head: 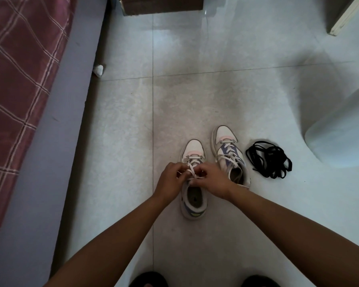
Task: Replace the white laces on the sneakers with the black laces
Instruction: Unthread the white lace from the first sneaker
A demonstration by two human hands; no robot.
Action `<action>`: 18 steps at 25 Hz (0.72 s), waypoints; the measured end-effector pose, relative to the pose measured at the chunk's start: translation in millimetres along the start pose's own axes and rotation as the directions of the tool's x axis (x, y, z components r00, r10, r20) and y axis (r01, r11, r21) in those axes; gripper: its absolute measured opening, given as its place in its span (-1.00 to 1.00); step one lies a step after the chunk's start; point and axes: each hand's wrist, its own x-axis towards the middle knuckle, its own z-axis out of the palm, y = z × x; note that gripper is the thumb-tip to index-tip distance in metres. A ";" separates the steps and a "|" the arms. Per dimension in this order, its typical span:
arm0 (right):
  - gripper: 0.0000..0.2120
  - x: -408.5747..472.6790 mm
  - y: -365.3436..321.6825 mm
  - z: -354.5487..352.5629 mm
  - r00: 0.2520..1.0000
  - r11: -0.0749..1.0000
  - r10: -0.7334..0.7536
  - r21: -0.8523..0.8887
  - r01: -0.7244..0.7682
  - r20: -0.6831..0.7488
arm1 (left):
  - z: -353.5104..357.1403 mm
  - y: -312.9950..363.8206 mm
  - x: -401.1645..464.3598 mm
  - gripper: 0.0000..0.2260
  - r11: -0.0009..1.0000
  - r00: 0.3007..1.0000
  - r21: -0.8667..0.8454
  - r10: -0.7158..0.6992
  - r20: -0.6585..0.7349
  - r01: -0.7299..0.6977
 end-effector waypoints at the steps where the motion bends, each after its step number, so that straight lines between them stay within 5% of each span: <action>1: -0.87 1.4 -2.4 3.1 0.999 0.999 -0.025 -0.050 0.023 -0.046 | 0.4 2.8 0.6 -0.85 0.999 0.999 -0.030 0.026 -0.029 -0.027; 4: -0.83 0.7 -6.5 6.7 0.982 0.990 0.086 0.126 -0.065 -0.170 | -0.1 7.0 -1.7 -0.75 0.987 0.993 -0.159 -0.048 -0.106 0.030; 8: -0.84 -0.4 -3.5 -1.8 0.980 0.936 0.151 0.337 -0.099 -0.132 | 0.2 -9.1 1.3 -0.81 0.990 0.990 0.134 0.026 0.138 -0.045; 11: -0.93 -0.5 -1.8 -0.4 0.990 0.926 0.109 0.371 -0.066 -0.095 | -3.5 -11.5 4.8 -0.90 0.982 0.994 0.181 0.042 0.102 -0.060; 15: -0.56 3.8 7.7 1.3 0.999 0.995 0.033 0.092 -0.033 0.003 | -11.1 3.8 12.4 -0.94 0.971 0.996 0.228 0.082 -0.048 -0.068; 18: -0.61 8.1 9.6 3.8 1.000 0.994 -0.007 -0.109 0.005 -0.020 | -47.0 24.7 38.8 -0.89 0.992 0.926 -0.124 -0.078 -0.369 0.034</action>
